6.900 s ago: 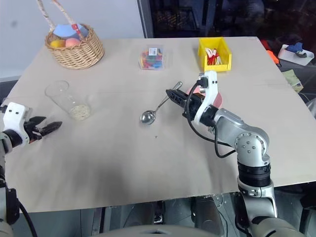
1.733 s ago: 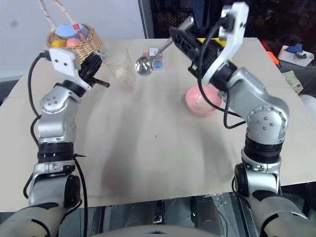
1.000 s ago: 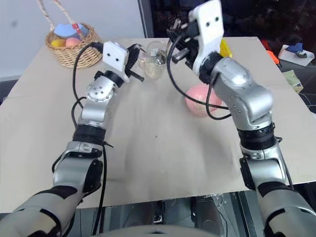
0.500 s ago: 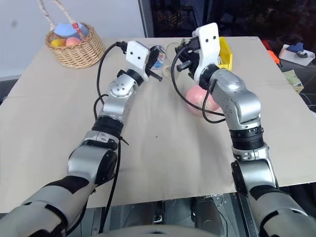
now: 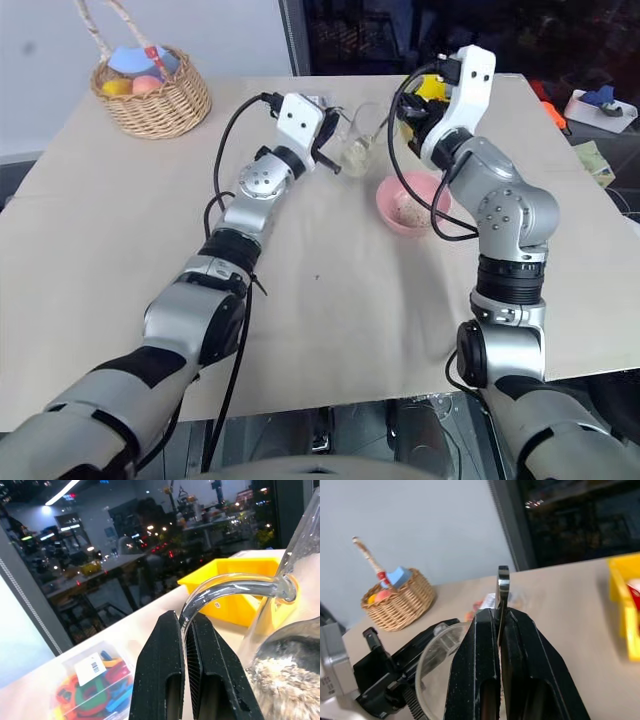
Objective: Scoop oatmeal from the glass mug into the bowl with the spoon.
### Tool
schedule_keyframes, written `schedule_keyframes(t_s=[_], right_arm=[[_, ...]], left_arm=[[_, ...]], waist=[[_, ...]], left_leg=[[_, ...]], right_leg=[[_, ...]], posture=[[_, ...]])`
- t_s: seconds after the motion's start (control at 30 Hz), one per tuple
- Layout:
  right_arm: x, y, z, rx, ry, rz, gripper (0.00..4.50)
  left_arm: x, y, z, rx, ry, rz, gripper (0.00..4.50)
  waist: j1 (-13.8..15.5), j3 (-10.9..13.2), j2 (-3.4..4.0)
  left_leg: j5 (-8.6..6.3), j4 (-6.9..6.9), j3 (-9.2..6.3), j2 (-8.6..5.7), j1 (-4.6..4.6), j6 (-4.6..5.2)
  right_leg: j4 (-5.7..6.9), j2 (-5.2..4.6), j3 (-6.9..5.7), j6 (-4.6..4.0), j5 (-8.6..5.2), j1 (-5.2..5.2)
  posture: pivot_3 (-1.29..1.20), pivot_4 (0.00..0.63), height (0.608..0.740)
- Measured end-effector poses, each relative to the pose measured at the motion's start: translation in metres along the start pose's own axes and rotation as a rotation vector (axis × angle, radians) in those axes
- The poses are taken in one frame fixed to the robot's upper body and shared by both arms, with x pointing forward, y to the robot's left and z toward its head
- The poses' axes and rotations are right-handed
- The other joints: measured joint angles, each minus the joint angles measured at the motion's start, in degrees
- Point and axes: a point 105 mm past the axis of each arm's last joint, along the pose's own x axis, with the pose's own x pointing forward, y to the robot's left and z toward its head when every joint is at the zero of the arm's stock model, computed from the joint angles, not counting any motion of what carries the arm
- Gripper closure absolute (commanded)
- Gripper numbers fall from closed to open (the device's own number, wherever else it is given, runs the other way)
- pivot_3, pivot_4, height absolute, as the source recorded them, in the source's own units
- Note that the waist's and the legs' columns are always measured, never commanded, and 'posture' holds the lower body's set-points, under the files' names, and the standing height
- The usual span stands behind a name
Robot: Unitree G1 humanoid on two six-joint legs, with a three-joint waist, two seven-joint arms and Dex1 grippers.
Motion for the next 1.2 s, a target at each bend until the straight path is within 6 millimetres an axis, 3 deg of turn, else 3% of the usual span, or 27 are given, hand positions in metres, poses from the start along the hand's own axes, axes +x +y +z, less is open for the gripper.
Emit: schedule_keyframes(t_s=[0.2,0.47,0.7,1.2], right_arm=[[-0.003,-0.001,-0.002,0.088,-0.005,-0.023,4.5],[-0.017,-0.026,0.005,0.363,-0.055,-0.12,4.5],[-0.031,-0.043,0.014,0.494,-0.089,-0.178,4.5],[-0.064,-0.065,0.03,0.578,-0.148,-0.233,4.5]], left_arm=[[0.003,-0.006,-0.002,-0.013,0.015,-0.014,4.45],[0.008,-0.008,-0.003,0.003,0.047,-0.032,4.45],[0.014,-0.015,-0.002,0.031,0.074,-0.056,4.45],[0.014,-0.014,-0.013,0.059,0.148,-0.055,4.45]], waist=[[0.03,0.0,0.0],[0.13,0.0,0.01],[0.06,0.01,0.02],[0.09,0.02,0.03]], left_leg=[[0.0,0.0,0.0,0.0,0.0,0.0],[0.0,-0.01,-0.01,0.0,-0.02,0.0],[0.0,-0.02,-0.02,0.0,-0.02,0.0],[0.0,-0.04,-0.02,0.0,-0.01,0.01]], right_leg=[[0.02,0.0,0.0,0.0,0.0,0.0],[0.2,0.0,0.0,0.0,0.0,0.0],[0.2,0.0,0.01,0.0,0.0,0.0],[0.16,-0.01,0.04,0.0,0.0,-0.01]], posture=[[0.0,0.15,0.74],[0.0,0.15,0.74],[0.0,0.15,0.74],[0.0,0.15,0.74]])
